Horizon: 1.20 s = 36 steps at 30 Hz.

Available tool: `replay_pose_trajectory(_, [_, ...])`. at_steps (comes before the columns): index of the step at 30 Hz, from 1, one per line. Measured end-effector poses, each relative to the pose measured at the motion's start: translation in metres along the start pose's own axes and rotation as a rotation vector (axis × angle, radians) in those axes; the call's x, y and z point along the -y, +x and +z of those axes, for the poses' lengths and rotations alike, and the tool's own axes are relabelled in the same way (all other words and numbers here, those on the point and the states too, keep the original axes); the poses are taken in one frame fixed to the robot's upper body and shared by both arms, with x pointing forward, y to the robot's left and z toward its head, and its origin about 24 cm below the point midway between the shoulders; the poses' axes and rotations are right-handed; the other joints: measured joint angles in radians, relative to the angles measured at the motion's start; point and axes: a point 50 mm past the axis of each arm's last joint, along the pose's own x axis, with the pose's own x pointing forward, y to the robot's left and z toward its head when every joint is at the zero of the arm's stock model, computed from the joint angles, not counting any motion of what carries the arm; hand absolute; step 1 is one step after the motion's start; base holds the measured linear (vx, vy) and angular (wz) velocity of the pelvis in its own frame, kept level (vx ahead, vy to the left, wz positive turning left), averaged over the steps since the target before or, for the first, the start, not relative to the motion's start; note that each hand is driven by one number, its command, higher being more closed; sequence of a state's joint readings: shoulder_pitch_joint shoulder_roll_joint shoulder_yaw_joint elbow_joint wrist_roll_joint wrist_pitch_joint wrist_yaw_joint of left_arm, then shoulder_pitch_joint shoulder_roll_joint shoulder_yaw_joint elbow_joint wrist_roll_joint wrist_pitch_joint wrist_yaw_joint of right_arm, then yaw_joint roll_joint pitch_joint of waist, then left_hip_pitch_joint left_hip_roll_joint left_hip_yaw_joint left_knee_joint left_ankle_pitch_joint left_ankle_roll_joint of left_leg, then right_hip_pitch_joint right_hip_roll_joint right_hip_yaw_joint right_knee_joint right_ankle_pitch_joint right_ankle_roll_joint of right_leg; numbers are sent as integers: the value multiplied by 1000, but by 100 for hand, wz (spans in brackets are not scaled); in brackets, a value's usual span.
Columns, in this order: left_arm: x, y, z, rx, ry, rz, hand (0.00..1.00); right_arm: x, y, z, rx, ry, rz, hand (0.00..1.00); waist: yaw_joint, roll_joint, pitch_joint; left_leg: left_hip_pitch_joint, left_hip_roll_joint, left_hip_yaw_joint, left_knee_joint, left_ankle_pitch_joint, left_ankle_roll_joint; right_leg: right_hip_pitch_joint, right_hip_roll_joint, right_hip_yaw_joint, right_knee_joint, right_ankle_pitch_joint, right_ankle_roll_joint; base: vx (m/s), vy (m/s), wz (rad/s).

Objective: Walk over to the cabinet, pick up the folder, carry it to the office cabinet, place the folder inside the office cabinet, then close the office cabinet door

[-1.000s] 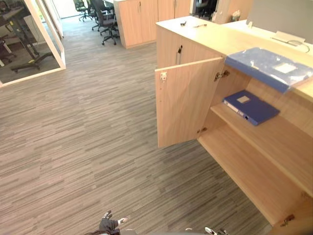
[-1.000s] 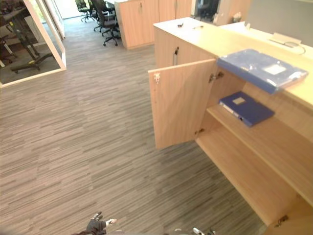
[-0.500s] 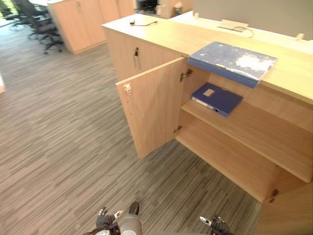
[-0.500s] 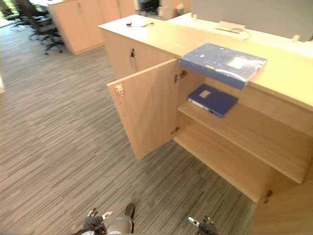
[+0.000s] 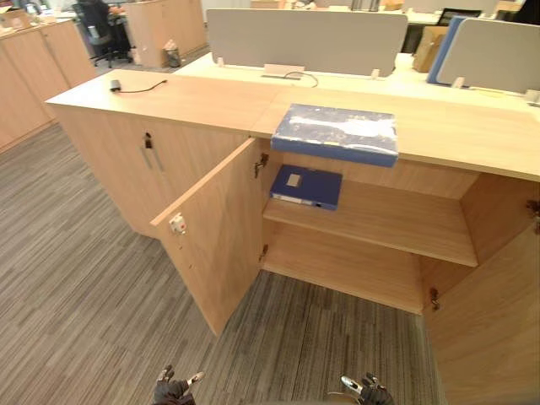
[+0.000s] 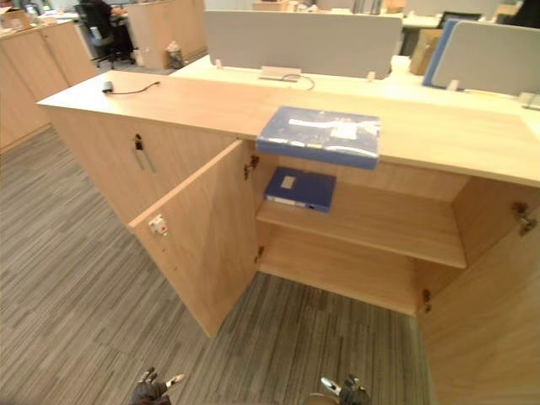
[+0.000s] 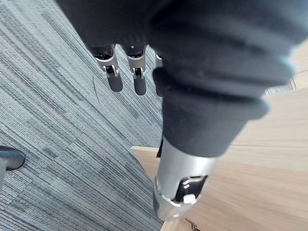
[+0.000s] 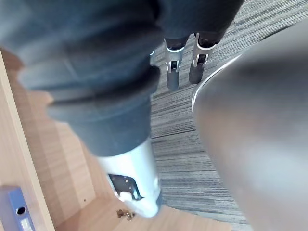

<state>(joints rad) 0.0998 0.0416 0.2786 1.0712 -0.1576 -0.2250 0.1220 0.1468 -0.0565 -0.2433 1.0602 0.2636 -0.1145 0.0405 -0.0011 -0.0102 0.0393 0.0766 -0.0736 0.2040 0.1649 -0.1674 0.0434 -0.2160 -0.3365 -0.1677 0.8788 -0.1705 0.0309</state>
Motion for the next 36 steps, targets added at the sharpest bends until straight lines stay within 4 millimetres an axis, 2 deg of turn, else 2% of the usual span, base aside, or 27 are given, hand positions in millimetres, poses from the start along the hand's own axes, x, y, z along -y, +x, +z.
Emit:
replay_pose_trajectory(1, [2,0,0,1,9,-8,0,0,0,1,1,5,-3,0,-2,2,1,4,4,2,-11,0,1,-11,10,-24,-14,-23,13,183,-49,-37])
replay_pose_trajectory(3, [11,1,4,12,40,-45,0,1,2,3,-2,33,-12,0,-26,24,17,32,57,5,-31,-4,-7,-33,85,-126,-111,-104,16,198,-114,-16])
replay_pose_trajectory(5, [17,2,7,16,47,-62,0,0,3,5,0,54,-15,0,-37,31,30,84,103,8,-59,-5,-30,-42,138,-192,-208,-108,12,168,-138,-2])
replay_pose_trajectory(6, [20,3,8,17,45,-66,0,-1,3,5,0,56,-15,0,-38,28,34,103,113,8,-69,-6,-38,-44,147,-206,-240,-104,10,204,-196,3])
replay_pose_trajectory(8, [28,2,10,18,25,-83,0,0,3,4,-4,55,-18,0,-39,11,44,155,110,3,-92,-23,-71,-43,149,-214,-390,-25,5,229,-259,14])
replay_pose_trajectory(9, [33,1,7,11,25,-97,0,1,2,2,-9,58,-20,0,-41,-10,48,172,102,-4,-92,-38,-93,-41,140,-213,-405,67,-62,283,-275,7])
replay_pose_trajectory(10, [41,-2,2,-5,23,-120,0,6,3,7,4,50,-29,0,-40,26,50,174,128,-5,-90,-41,-95,-42,165,-217,-392,42,-70,297,-279,0])
replay_pose_trajectory(11, [45,-2,3,0,39,-136,0,6,4,10,10,48,-30,0,-41,36,52,172,136,-4,-91,-42,-95,-45,178,-222,-388,19,-72,299,-276,-9])
replay_pose_trajectory(15, [48,-4,0,-5,82,-177,0,7,3,6,-9,52,-42,0,-42,32,57,209,221,-18,-61,-41,-95,29,265,-255,-416,-66,-88,309,-334,0])
replay_pose_trajectory(16, [48,-4,-1,-6,77,-176,0,8,3,5,-12,53,-43,0,-43,32,56,208,225,-24,-49,-41,-95,36,269,-258,-425,-67,-88,270,-256,12])
replay_pose_trajectory(18, [44,-3,-1,-15,14,-150,0,10,2,-1,-36,75,-57,0,-41,31,50,165,255,-66,80,-40,-107,100,303,-272,-501,-68,-89,267,-235,13])
replay_pose_trajectory(20, [35,-1,1,-16,-76,-99,0,9,2,-3,-43,90,-56,0,-37,30,45,39,291,-115,373,-33,-197,166,343,-272,-578,-62,-94,353,-212,4])
replay_pose_trajectory(21, [29,0,4,-8,-105,-74,0,8,2,-3,-44,78,-50,0,-34,30,45,-47,308,-147,584,-16,-238,205,367,-268,-618,-53,-108,309,-85,-12])
replay_pose_trajectory(22, [25,1,4,-9,-114,-60,0,7,2,-3,-45,67,-44,0,-33,29,45,-84,315,-155,672,-13,-243,225,376,-264,-636,-46,-119,339,-35,-35])
replay_pose_trajectory(23, [18,2,4,-9,-115,-39,0,3,3,-2,-44,47,-30,0,-26,22,45,-137,323,-140,797,-15,-240,270,390,-245,-668,-41,-127,365,-8,-50])
replay_pose_trajectory(24, [15,2,5,-5,-123,-28,0,-1,4,0,-40,32,-18,0,-12,14,50,-175,326,-107,857,-22,-229,307,392,-219,-691,-40,-128,366,9,-43])
replay_pose_trajectory(25, [15,2,5,-5,-123,-28,0,-1,4,0,-40,32,-18,0,-12,14,50,-175,326,-107,857,-22,-229,307,392,-219,-691,-40,-128,356,49,-67])
replay_pose_trajectory(26, [13,3,9,11,-132,-20,0,-4,5,3,-34,30,-13,0,6,9,53,-234,319,-55,880,-62,-184,363,383,-165,-726,-34,-118,318,111,-80])
replay_pose_trajectory(28, [12,3,10,17,-127,-12,0,-11,8,10,-22,18,6,0,23,4,57,-286,276,-36,789,-113,-135,392,347,-108,-729,-32,-115,291,195,-93])
replay_pose_trajectory(29, [11,4,11,18,-118,-9,0,-16,9,14,-9,16,19,0,26,-3,62,-307,235,-53,651,-134,-117,411,318,-79,-729,-30,-108,229,232,-86])
replay_pose_trajectory(30, [12,3,9,16,-100,-12,0,-18,10,15,-5,4,25,0,29,1,60,-295,190,-104,410,-92,-127,426,299,-57,-725,-27,-77,281,275,-77])
replay_pose_trajectory(31, [14,2,8,15,-88,-19,0,-16,9,14,-6,-8,24,0,28,12,55,-284,184,-136,301,-9,-129,425,311,-48,-725,-28,-56,194,186,-55])
replay_pose_trajectory(32, [12,3,10,22,-47,-26,0,-23,8,8,-20,-34,49,0,34,-8,50,-261,146,-151,234,65,-104,440,279,-35,-732,-35,-31,288,205,-19])
replay_pose_trajectory(33, [11,4,14,36,-35,-30,0,-25,7,6,-26,-42,59,0,32,-27,50,-235,133,-148,190,75,-92,439,261,-28,-729,-29,-23,301,196,0])
replay_pose_trajectory(34, [10,6,18,48,-16,-36,0,-26,6,1,-37,-44,59,0,25,-58,42,-193,98,-140,99,114,-76,430,227,-14,-720,-26,-20,303,180,19])
replay_pose_trajectory(36, [12,6,17,47,4,-48,0,-26,6,2,-35,-56,59,0,16,-61,35,-156,74,-137,14,144,-59,410,219,7,-736,-28,-16,183,119,15])
